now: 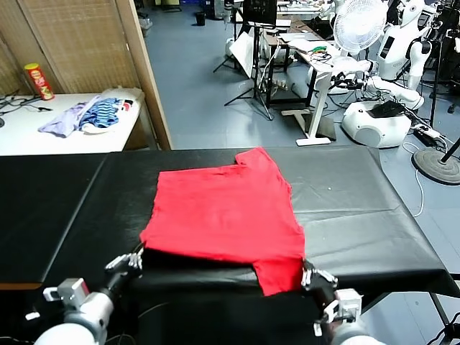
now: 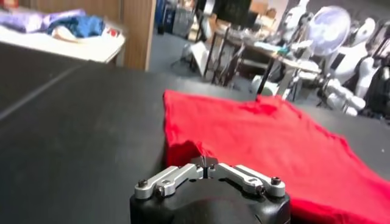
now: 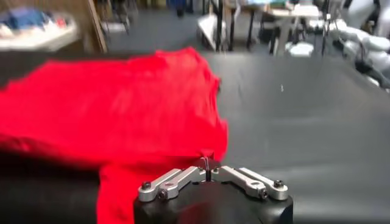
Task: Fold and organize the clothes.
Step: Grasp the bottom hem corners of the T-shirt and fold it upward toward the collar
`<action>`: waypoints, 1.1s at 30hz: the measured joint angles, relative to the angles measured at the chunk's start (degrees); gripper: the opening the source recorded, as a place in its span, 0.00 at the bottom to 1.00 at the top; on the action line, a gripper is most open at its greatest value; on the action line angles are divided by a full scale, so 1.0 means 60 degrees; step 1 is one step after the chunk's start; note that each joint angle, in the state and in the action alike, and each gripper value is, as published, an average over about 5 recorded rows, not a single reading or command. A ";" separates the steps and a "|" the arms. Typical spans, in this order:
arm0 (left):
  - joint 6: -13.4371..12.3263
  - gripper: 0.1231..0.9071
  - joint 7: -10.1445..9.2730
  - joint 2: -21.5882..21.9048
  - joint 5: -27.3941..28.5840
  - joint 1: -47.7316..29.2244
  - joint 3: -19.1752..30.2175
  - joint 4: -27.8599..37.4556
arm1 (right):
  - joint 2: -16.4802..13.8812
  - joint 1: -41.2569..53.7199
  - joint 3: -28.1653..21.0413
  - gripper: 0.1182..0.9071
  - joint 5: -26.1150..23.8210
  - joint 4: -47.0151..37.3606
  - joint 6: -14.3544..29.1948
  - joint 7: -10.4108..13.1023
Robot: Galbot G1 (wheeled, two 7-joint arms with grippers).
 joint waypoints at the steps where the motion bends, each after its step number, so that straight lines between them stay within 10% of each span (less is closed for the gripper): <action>1: 0.0000 0.00 0.0008 0.0019 0.0106 -0.0130 0.0051 0.0125 | -0.0030 0.0270 -0.0082 0.01 -0.0013 -0.0212 0.0039 -0.0051; 16: -0.0067 0.00 0.0046 0.0514 0.1499 -0.1665 0.0745 0.2093 | 0.0202 0.3017 -0.1234 0.01 -0.0807 -0.3409 0.1174 -0.0970; 22: -0.0040 0.01 0.0040 0.0505 0.1553 -0.2088 0.0981 0.2578 | 0.0059 0.3026 -0.1204 0.31 -0.0625 -0.3477 0.1294 -0.1308; 28: -0.0006 0.38 0.0052 0.0407 0.1561 -0.1899 0.0925 0.2340 | -0.0306 0.2151 -0.0903 0.72 -0.0589 -0.2527 0.1063 -0.1254; 33: 0.0080 0.71 0.0066 0.0346 0.1379 -0.1468 0.0810 0.1899 | -0.0448 0.1267 -0.0573 0.86 -0.0551 -0.1816 0.1061 -0.1150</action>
